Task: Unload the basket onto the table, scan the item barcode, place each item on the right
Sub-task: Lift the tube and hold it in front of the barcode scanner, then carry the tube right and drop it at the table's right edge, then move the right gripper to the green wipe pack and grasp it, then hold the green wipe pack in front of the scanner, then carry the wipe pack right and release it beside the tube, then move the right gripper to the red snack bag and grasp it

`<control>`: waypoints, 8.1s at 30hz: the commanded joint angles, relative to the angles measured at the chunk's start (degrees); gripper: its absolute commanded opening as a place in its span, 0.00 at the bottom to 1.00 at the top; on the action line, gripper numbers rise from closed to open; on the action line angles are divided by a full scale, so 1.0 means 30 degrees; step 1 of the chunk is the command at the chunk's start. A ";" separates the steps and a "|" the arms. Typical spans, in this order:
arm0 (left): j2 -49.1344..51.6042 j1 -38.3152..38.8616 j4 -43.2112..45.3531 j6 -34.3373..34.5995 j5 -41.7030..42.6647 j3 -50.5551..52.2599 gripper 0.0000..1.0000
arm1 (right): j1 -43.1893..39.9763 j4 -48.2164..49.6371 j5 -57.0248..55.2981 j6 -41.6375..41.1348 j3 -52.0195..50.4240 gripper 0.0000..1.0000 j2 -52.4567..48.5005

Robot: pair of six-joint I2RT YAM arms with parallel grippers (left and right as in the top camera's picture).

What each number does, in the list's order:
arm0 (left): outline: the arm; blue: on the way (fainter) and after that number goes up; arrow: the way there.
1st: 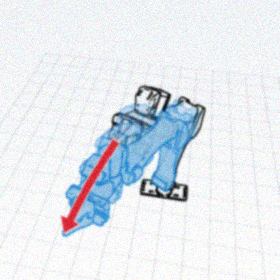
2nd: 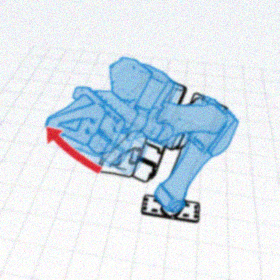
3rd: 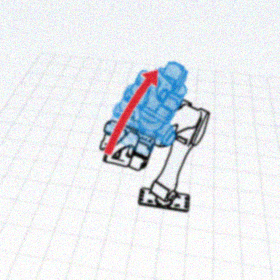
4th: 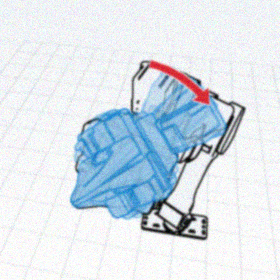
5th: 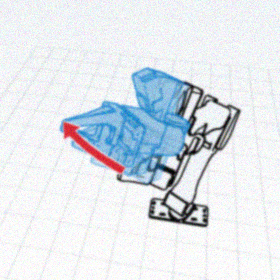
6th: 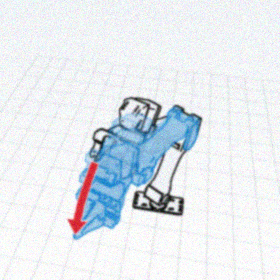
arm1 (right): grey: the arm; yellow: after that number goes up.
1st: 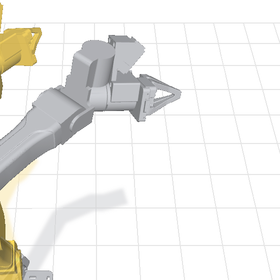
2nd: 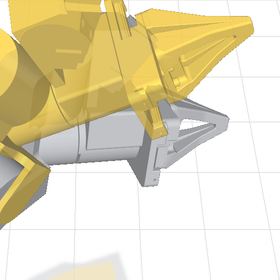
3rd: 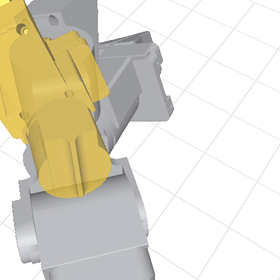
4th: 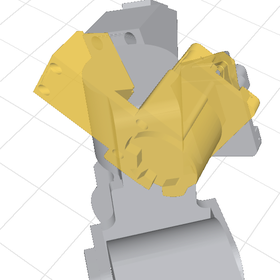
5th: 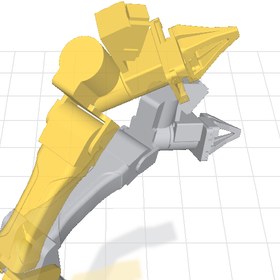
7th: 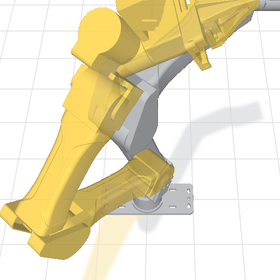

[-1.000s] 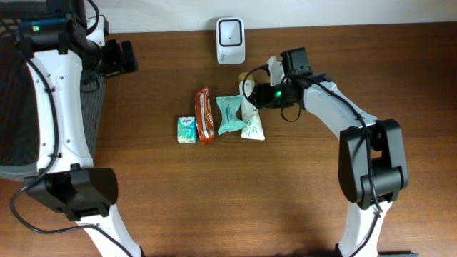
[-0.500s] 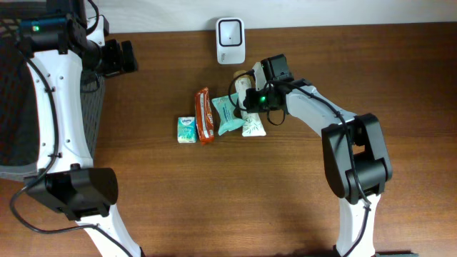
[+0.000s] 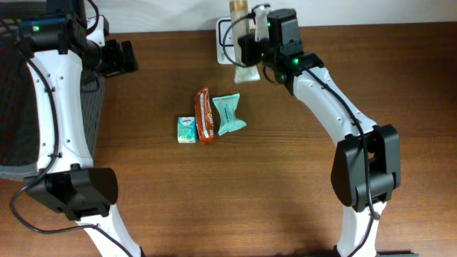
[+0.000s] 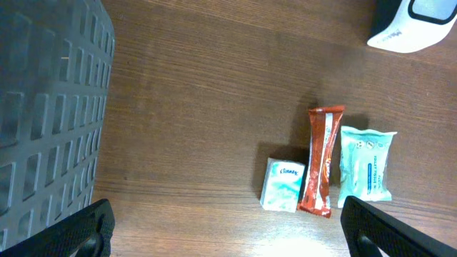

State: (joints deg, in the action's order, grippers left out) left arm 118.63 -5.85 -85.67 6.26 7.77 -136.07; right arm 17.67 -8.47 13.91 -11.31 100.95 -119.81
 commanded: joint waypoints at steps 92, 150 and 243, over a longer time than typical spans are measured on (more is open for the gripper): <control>-0.0080 -0.0066 0.0036 -0.0182 0.0270 0.0007 0.99 | -1.1613 -1.6356 0.8765 -0.0102 0.2943 0.99 0.1931; -0.0080 -0.0066 0.0036 -0.0182 0.0277 0.0007 0.99 | 0.1705 0.0495 -0.6207 -0.0896 0.8160 0.04 -0.6900; -0.0080 -0.0066 0.0036 -0.0182 0.0277 0.0007 0.99 | 0.5472 -0.1144 0.2222 -0.6411 -0.6834 0.62 -0.2062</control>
State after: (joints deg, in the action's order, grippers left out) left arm 118.63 -5.85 -85.65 6.26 8.19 -136.07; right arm 34.06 -11.94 21.61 -28.77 80.77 -123.50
